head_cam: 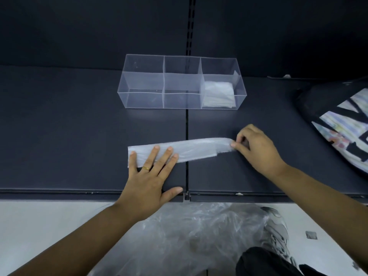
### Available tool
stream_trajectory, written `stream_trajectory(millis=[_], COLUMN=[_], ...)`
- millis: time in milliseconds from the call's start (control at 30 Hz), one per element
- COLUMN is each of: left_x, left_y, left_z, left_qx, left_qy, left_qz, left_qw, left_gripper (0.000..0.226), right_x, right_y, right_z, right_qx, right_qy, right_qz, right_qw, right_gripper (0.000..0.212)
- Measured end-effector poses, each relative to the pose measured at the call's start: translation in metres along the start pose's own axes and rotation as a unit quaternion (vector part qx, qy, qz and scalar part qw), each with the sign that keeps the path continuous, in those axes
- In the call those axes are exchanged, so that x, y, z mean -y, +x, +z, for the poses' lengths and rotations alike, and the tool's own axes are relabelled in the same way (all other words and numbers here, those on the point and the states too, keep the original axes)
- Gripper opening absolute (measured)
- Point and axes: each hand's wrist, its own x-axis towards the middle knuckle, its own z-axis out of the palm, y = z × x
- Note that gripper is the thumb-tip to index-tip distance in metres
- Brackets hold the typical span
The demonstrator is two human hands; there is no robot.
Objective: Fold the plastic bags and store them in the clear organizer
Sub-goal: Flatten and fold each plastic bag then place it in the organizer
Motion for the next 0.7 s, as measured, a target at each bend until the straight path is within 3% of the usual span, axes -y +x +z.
stream_trajectory(millis=[100,167,300,400,467,567,633,700], left_x=[0.019,0.029,-0.006,-0.07,-0.1,-0.11,-0.103,-0.094], left_y=[0.005,0.008,0.013,0.009,0.005,0.005,0.007,0.01], left_z=[0.0,-0.006,-0.02,-0.023,-0.026,-0.042,-0.055,-0.065], left_qx=[-0.007,-0.027,-0.05,-0.046,-0.069,-0.096,-0.084,-0.053], left_qy=[-0.011,-0.049,-0.12,-0.206,-0.304,-0.509,-0.628,-0.724], left_qz=[0.033,0.046,0.098,0.15,0.132,0.025,-0.036,-0.087], left_qw=[0.999,0.997,0.987,0.966,0.941,0.855,0.773,0.682], left_gripper=[0.078,0.079,0.089,0.089,0.079,0.052,0.032,0.02], right_x=[0.004,0.01,0.034,0.06,0.077,0.09,0.082,0.066], right_y=[-0.025,-0.04,-0.075,-0.092,-0.095,-0.087,-0.073,-0.058], right_z=[-0.012,-0.023,-0.047,-0.064,-0.076,-0.089,-0.092,-0.088], right_qx=[0.054,0.116,0.229,0.276,0.293,0.293,0.227,0.179], right_qy=[0.076,0.147,0.365,0.435,0.476,0.493,0.497,0.473], right_qz=[0.1,0.179,0.317,0.321,0.298,0.235,0.195,0.144], right_qw=[0.991,0.966,0.845,0.795,0.774,0.785,0.814,0.851], right_gripper=[0.021,0.019,0.016,0.019,0.026,0.033,0.054,0.058])
